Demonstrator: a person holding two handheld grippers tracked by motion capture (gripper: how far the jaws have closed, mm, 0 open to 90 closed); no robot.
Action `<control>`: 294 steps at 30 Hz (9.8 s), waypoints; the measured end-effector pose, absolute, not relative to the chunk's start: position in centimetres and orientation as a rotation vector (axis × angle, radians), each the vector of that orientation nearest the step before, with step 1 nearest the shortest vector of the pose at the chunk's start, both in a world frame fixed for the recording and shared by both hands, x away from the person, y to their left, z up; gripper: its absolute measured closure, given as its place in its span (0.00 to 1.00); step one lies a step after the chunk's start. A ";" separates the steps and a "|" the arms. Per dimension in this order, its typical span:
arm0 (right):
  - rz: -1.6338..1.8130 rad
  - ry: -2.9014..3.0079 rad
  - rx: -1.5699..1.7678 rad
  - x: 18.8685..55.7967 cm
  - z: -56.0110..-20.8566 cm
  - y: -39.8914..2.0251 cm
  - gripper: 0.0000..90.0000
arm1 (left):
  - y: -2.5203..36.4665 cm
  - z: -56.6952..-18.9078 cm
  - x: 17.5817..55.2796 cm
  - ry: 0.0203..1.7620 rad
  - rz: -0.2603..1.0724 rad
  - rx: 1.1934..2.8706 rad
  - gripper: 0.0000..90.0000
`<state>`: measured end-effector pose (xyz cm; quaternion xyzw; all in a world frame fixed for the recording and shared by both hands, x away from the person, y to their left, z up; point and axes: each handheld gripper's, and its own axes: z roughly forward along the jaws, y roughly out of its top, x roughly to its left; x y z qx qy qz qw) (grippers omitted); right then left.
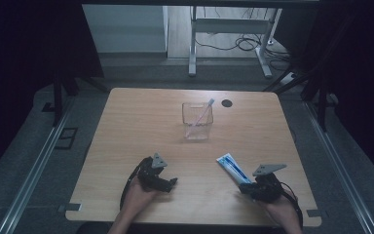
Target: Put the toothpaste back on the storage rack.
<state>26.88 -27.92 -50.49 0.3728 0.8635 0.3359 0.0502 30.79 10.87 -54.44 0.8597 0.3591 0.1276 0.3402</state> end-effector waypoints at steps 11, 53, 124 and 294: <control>0.986 2.616 1.170 27.0 -50.6 -29.2 0.88 | 10.9 -54.4 30.8 0.934 0.332 2.237 0.07; 0.718 2.667 1.202 30.3 -49.5 -29.5 0.46 | 10.9 -54.4 30.8 0.932 0.332 2.240 0.07; 0.809 2.647 1.210 31.9 -47.1 -29.2 0.81 | 10.9 -54.4 30.8 0.932 0.331 2.241 0.07; 1.226 2.403 1.004 51.6 -42.1 -10.8 0.81 | 11.0 -54.4 30.8 0.924 0.330 2.253 0.07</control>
